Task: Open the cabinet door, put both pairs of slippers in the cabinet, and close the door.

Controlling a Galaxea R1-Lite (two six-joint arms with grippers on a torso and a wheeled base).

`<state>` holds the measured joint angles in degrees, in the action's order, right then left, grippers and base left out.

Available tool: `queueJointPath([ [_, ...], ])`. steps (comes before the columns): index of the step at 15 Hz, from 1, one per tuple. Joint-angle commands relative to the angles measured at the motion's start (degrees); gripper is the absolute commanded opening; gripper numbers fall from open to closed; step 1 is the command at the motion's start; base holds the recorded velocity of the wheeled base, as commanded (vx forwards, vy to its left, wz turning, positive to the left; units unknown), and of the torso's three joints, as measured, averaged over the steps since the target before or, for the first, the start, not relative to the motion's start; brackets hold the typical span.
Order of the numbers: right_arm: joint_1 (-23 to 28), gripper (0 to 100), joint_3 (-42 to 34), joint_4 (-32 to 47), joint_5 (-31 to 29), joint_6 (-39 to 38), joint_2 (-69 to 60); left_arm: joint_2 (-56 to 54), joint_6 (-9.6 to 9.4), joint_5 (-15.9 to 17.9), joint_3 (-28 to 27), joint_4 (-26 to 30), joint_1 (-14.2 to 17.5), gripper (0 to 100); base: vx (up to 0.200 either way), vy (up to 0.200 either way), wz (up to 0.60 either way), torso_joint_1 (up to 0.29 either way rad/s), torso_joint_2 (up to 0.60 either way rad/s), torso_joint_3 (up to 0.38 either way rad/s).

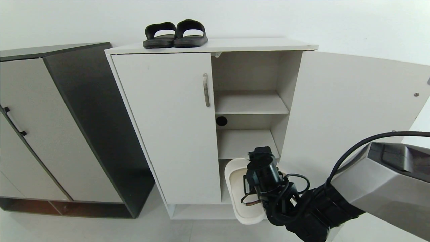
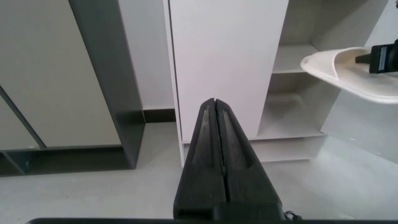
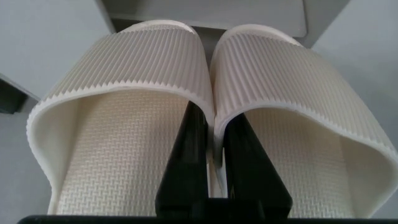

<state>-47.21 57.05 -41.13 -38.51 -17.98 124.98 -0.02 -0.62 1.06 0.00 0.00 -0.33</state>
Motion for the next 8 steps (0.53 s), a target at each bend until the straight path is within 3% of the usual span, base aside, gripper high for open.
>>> queueJointPath([
  [1, -0.07, 0, 0.52, 0.0, -0.07, -0.04, 1.76, 0.11, 0.01, -0.01, 0.0, 0.0, -0.02, 0, 0.0, 0.0, 0.0, 0.002, 0.0, -0.105],
  [8, -0.07, 0, 3.5, -0.35, -2.45, -1.62, 4.92, 0.11, 0.01, 0.08, 0.0, 0.0, -0.02, 0, 0.0, 0.0, 0.0, 0.004, 0.0, -0.182],
])
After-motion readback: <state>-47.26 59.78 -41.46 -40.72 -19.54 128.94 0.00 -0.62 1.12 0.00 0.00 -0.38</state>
